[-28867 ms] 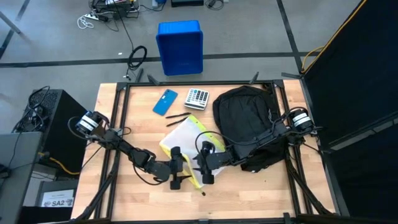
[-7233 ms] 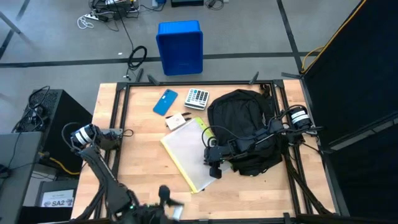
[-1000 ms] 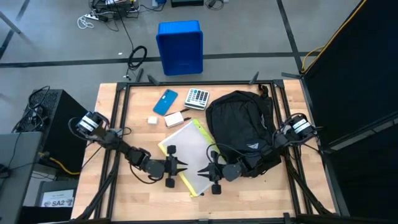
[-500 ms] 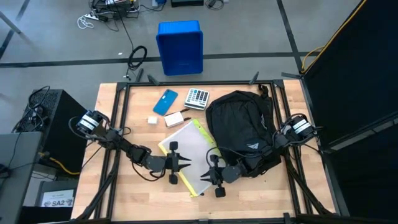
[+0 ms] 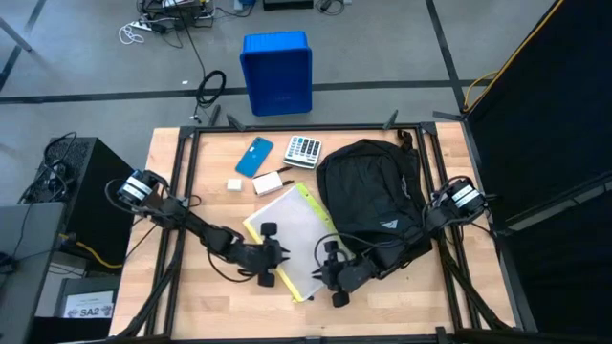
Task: Unpack backpack
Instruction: Put the gray calculator into the white zip bag
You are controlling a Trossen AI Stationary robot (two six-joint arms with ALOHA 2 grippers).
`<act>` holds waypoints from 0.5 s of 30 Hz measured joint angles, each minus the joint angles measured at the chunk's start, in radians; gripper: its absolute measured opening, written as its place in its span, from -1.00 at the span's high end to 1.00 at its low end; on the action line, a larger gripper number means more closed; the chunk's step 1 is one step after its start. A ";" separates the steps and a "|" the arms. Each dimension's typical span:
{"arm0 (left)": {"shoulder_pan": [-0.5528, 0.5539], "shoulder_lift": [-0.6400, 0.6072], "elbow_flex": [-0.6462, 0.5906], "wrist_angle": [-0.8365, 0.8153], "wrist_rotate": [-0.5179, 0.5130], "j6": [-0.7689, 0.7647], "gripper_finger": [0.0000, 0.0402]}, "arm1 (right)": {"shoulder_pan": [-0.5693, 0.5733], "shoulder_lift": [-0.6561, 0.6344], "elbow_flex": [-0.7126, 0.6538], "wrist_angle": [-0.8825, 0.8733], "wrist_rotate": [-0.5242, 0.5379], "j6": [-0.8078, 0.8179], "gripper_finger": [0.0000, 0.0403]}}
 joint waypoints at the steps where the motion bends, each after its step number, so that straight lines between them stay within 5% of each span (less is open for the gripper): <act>1: -0.005 0.000 0.033 -0.075 0.000 -0.018 0.74 | 0.000 0.000 0.021 -0.040 0.000 0.000 0.90; 6: -0.017 -0.002 0.143 -0.402 -0.065 -0.152 0.74 | 0.004 0.000 0.053 -0.111 0.001 0.012 0.90; 10: -0.040 -0.017 0.138 -0.566 -0.168 -0.238 0.74 | -0.006 -0.009 0.054 -0.241 0.001 0.195 0.90; 15: -0.125 -0.144 0.033 -0.577 -0.413 -0.390 0.74 | -0.006 -0.041 0.126 -0.489 0.097 0.400 0.90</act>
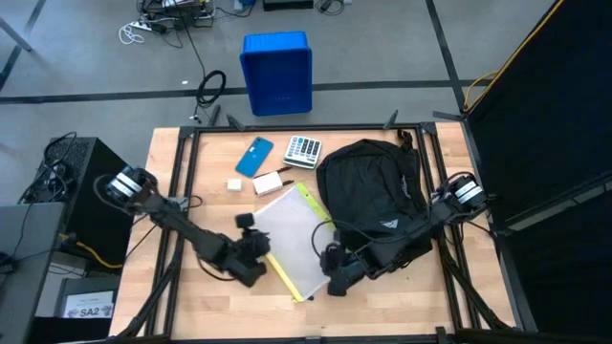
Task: Unpack backpack
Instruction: Put the gray calculator into the white zip bag
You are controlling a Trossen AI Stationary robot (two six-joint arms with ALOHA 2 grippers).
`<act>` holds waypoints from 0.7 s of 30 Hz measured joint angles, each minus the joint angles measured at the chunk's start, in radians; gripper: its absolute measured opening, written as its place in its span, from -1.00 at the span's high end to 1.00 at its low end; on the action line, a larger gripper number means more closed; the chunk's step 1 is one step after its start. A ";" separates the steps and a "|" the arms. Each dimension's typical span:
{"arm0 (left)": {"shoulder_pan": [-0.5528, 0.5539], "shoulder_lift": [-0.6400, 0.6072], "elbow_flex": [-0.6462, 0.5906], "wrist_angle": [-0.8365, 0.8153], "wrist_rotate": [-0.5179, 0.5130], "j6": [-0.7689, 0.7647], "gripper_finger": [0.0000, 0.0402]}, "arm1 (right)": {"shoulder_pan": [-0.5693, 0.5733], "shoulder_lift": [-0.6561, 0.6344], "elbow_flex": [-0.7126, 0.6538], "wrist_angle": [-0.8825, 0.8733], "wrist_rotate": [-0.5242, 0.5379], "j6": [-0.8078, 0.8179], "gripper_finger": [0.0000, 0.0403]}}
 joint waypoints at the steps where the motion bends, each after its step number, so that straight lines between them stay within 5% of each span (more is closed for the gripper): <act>1: -0.017 -0.038 -0.035 0.033 -0.025 -0.016 0.74 | 0.009 -0.001 0.015 -0.037 0.026 0.018 0.90; 13: 0.012 -0.376 -0.567 0.773 0.070 -0.109 0.90 | 0.034 -0.003 0.062 -0.238 0.038 0.385 0.97; 21: 0.084 -0.421 -0.578 0.702 -0.023 -0.107 0.98 | 0.034 -0.002 0.010 -0.246 -0.051 0.484 1.00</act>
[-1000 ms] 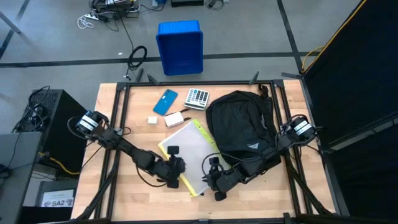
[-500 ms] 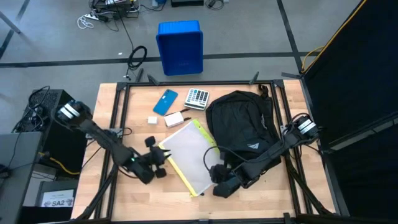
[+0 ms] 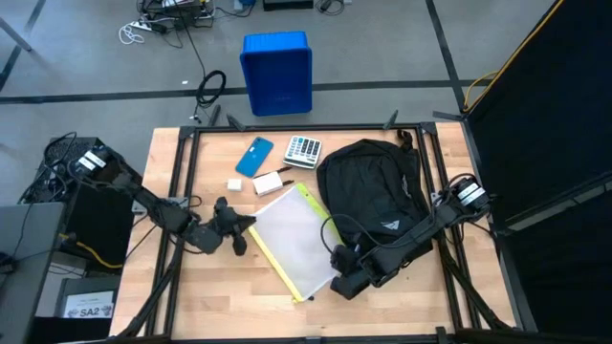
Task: Unpack backpack
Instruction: Put the gray calculator into the white zip bag
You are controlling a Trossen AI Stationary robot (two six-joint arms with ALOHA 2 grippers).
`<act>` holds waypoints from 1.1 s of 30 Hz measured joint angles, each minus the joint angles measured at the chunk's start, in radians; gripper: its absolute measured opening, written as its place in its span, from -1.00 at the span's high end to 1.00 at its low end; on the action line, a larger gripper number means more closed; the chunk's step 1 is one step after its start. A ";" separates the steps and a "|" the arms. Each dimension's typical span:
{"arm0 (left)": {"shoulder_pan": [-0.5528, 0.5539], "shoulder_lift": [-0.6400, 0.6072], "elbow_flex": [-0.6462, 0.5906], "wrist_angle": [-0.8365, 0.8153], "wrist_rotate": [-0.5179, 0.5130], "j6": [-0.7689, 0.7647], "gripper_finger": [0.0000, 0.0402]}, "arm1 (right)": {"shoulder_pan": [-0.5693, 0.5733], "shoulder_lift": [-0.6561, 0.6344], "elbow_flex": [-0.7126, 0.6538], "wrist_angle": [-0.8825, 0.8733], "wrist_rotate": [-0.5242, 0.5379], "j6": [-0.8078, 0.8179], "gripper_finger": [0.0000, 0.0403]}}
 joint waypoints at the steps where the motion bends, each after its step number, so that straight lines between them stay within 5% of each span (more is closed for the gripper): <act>1: 0.016 0.001 0.000 -0.018 -0.001 -0.003 0.99 | 0.000 0.000 -0.009 0.006 -0.005 0.008 0.99; 5: 0.074 0.003 0.000 -0.114 0.017 -0.080 0.99 | 0.000 0.000 -0.045 0.029 -0.037 0.042 0.98; 11: 0.138 0.009 0.000 -0.165 0.192 -0.137 0.99 | -0.006 -0.002 -0.069 0.038 -0.030 0.043 1.00; 22: 0.067 0.049 0.001 -0.032 0.501 -0.216 0.99 | -0.073 -0.001 -0.072 0.030 0.004 -0.081 0.99; 27: -0.013 0.101 0.051 -0.011 0.481 -0.127 0.99 | -0.100 0.000 -0.072 0.037 0.000 -0.172 0.99; 33: -0.025 0.097 0.150 -0.114 0.252 0.033 0.99 | -0.103 0.000 -0.072 0.058 -0.052 -0.220 0.99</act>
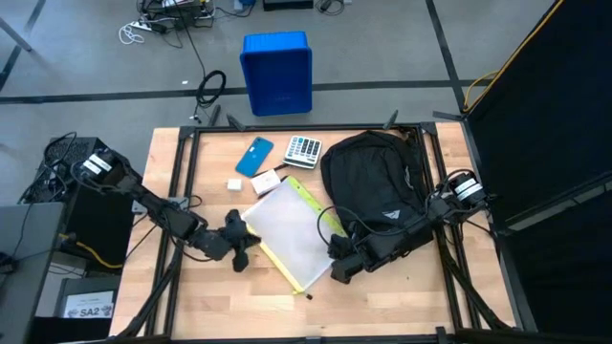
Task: Unpack backpack
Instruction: Put the gray calculator into the white zip bag
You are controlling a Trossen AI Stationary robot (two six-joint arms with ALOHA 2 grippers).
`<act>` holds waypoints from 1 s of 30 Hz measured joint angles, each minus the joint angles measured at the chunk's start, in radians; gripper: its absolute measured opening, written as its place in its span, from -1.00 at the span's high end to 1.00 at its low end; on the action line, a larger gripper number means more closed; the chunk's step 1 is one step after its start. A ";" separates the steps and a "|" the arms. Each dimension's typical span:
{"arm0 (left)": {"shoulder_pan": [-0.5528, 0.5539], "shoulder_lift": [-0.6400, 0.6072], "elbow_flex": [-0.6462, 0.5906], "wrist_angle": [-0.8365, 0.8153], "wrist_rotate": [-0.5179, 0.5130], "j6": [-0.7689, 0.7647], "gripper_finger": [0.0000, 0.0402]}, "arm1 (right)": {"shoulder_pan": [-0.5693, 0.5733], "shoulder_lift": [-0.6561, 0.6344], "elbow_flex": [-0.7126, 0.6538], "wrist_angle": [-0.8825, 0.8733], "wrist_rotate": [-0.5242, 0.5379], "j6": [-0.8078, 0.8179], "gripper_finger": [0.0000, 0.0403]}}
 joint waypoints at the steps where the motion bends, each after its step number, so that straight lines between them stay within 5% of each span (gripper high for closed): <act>1: 0.001 0.000 0.014 -0.030 -0.051 0.010 0.99 | 0.003 0.000 0.000 0.002 -0.002 0.000 1.00; 6: 0.052 0.000 0.068 -0.283 -0.136 0.018 0.99 | 0.016 0.000 0.000 0.008 -0.010 -0.003 0.98; 13: 0.188 0.000 0.078 -0.556 0.108 -0.115 0.99 | 0.026 0.000 0.000 0.018 -0.020 -0.011 0.99; 23: 0.158 0.000 0.078 -0.374 0.494 -0.160 0.99 | 0.019 0.001 0.000 0.051 -0.030 -0.011 0.98; 30: 0.042 0.000 0.098 -0.074 0.510 -0.084 0.99 | -0.006 0.005 -0.002 0.057 0.098 -0.143 0.98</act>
